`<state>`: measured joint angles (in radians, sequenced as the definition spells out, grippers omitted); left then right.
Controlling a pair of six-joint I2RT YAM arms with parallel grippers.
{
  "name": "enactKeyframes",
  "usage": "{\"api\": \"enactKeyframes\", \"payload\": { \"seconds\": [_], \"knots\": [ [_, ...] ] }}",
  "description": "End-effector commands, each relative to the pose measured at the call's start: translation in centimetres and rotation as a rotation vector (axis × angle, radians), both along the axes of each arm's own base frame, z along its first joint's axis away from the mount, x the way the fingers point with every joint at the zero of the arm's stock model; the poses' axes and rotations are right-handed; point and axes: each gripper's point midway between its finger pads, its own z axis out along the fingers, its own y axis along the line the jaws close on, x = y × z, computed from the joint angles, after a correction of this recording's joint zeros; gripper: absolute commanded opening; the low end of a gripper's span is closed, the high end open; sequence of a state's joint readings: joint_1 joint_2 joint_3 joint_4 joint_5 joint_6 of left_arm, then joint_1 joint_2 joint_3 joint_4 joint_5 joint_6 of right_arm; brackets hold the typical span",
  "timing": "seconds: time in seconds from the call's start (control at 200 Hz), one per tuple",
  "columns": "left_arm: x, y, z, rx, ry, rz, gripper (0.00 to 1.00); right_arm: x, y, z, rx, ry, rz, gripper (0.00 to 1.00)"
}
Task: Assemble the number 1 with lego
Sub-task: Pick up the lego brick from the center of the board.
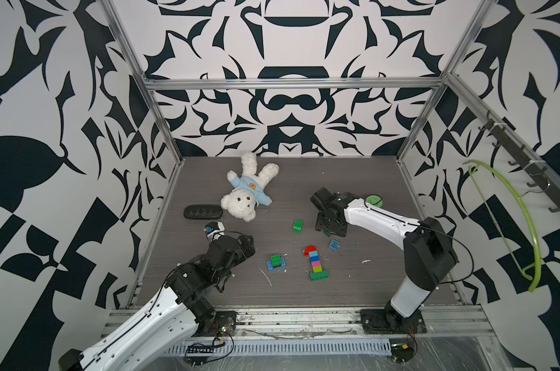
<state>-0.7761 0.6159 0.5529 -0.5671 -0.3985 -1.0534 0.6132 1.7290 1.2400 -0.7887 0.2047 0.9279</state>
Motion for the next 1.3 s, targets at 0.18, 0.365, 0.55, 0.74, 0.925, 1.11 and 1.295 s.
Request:
{"api": "enactKeyframes", "payload": {
  "seconds": [0.18,0.365,0.55,0.74,0.925,1.11,1.295],
  "knots": [
    [0.1,0.0,0.0,0.016,-0.009,-0.018,0.97,2.9,0.6,-2.4,0.070,0.015,-0.100,0.67],
    [0.0,0.2,0.1,0.017,-0.011,-0.013,0.97,3.0,1.2,-3.9,0.079,0.054,-0.122,0.66],
    [0.4,-0.2,0.3,0.028,-0.022,-0.024,0.97,2.4,1.2,-4.8,0.091,0.075,-0.151,0.60],
    [0.5,-0.8,0.0,0.057,0.003,-0.056,0.97,2.0,0.7,-5.2,0.057,0.095,-0.138,0.48],
    [0.5,-1.0,-0.4,0.067,0.010,-0.074,0.98,2.2,0.3,-5.3,0.020,0.097,-0.089,0.31],
    [0.3,-0.8,-0.7,0.076,0.020,-0.074,0.99,2.5,0.5,-5.0,0.004,0.097,-0.022,0.22],
    [0.4,-0.4,-0.7,0.074,0.015,-0.063,0.99,2.6,1.7,-4.2,-0.007,0.084,0.116,0.20]
  ]
}}
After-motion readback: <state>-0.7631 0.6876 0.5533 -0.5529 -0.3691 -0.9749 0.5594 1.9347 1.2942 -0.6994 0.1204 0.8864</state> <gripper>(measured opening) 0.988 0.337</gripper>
